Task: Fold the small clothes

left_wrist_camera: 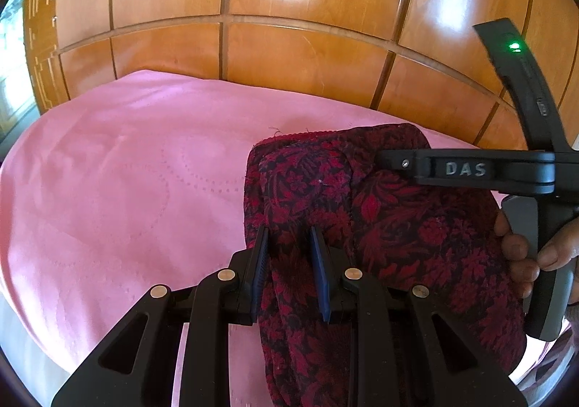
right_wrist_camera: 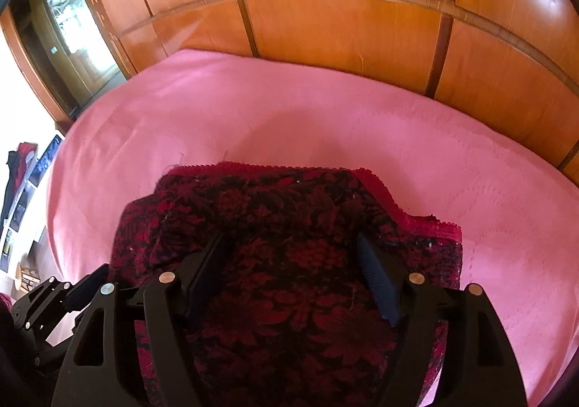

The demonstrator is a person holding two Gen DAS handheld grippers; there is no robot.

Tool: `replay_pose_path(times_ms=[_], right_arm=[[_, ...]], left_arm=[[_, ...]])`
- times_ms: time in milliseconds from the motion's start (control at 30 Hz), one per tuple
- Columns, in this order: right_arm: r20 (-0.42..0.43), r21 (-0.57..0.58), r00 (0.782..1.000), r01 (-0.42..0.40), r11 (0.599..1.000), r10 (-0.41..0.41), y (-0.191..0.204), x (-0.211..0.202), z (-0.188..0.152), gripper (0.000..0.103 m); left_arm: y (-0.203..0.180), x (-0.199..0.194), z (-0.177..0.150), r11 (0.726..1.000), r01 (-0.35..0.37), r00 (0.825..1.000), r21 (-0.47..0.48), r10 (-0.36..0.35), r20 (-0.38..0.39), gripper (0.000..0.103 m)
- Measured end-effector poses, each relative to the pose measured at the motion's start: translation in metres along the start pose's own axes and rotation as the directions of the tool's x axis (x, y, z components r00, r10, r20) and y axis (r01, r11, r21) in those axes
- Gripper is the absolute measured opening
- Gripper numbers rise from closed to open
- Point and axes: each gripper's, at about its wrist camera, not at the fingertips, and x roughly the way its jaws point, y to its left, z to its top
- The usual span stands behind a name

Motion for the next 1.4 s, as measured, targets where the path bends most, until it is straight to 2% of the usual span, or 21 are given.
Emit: replay_pose_path(times_ms=[133,233,333,433,500,600,667,733,767,800,833,967,1100,1133,1200,1267,1333,1400], right_arm=[[0.072,0.035,0.995,-0.074,0.997,0.071,-0.006,-0.025,-0.002,0.076],[0.124,0.067,0.985,-0.131,0.989,0.122,-0.016,-0.053,-0.011,0.076],[0.153,0.079,0.969,-0.208,0.975,0.195,-0.026,-0.079,-0.030,0.076],[0.164,0.082,0.967,-0.212,0.974,0.197,-0.033,-0.099,-0.060,0.076],[0.157,0.101,0.964,-0.231,0.968,0.214,-0.038,-0.104,-0.081,0.076],[0.100,0.085,0.969,-0.234,0.969,0.225,-0.031,-0.093,-0.104,0.076],[0.098,0.068,0.977,-0.194,0.979,0.187,-0.025,-0.085,-0.110,0.078],[0.111,0.091,0.977,-0.193,0.977,0.183,-0.027,-0.083,-0.108,0.081],[0.116,0.102,0.976,-0.196,0.975,0.184,-0.027,-0.083,-0.106,0.082],[0.120,0.101,0.975,-0.199,0.975,0.187,-0.027,-0.084,-0.106,0.082],[0.120,0.096,0.975,-0.196,0.976,0.184,-0.026,-0.085,-0.106,0.082],[0.131,0.095,0.972,-0.207,0.974,0.193,-0.028,-0.089,-0.109,0.086],[0.174,0.186,0.939,-0.326,0.927,0.296,-0.056,-0.097,-0.115,0.089],[0.176,0.208,0.938,-0.333,0.919,0.300,-0.062,-0.098,-0.117,0.089],[0.175,0.245,0.936,-0.341,0.907,0.305,-0.075,-0.098,-0.123,0.089],[0.175,0.258,0.925,-0.373,0.891,0.337,-0.079,-0.096,-0.127,0.090],[0.186,0.282,0.915,-0.399,0.873,0.358,-0.085,-0.092,-0.130,0.092],[0.211,0.332,0.900,-0.433,0.838,0.382,-0.096,-0.087,-0.132,0.092]], left_arm=[[0.000,-0.010,-0.003,1.000,-0.007,1.000,-0.014,0.008,0.014,0.023],[-0.003,-0.018,-0.007,0.999,-0.036,0.999,0.017,0.035,0.022,0.023],[-0.001,-0.019,-0.013,0.997,-0.077,0.997,0.026,0.077,0.014,0.023],[0.005,-0.012,-0.021,0.989,-0.142,0.989,0.030,0.143,-0.030,0.023],[0.018,0.002,-0.030,0.994,-0.107,0.988,-0.020,0.104,-0.110,0.023],[0.030,0.010,-0.037,0.996,-0.079,0.986,-0.051,0.071,-0.152,0.023],[0.039,0.010,-0.035,0.994,-0.052,0.986,-0.097,0.036,-0.160,0.023],[0.054,-0.002,-0.030,0.984,0.022,0.991,-0.178,-0.045,-0.126,0.025],[0.059,-0.008,-0.028,0.976,0.064,0.991,-0.206,-0.087,-0.105,0.049],[0.064,-0.017,-0.026,0.964,0.118,0.988,-0.239,-0.139,-0.070,0.061],[0.064,-0.023,-0.024,0.958,0.134,0.988,-0.253,-0.150,-0.045,0.073],[0.058,-0.023,-0.020,0.960,0.149,0.986,-0.238,-0.164,-0.043,0.074],[0.070,-0.005,-0.022,0.918,0.203,0.964,-0.341,-0.248,-0.093,0.074],[0.076,-0.009,-0.020,0.911,0.200,0.966,-0.360,-0.244,-0.082,0.074],[0.090,-0.025,-0.016,0.886,0.231,0.968,-0.403,-0.249,0.006,0.077],[0.095,-0.037,-0.011,0.865,0.297,0.952,-0.405,-0.301,0.054,0.089],[0.085,-0.038,-0.006,0.871,0.329,0.941,-0.364,-0.337,0.043,0.093],[0.062,-0.025,-0.003,0.894,0.332,0.935,-0.301,-0.354,-0.020,0.093]])
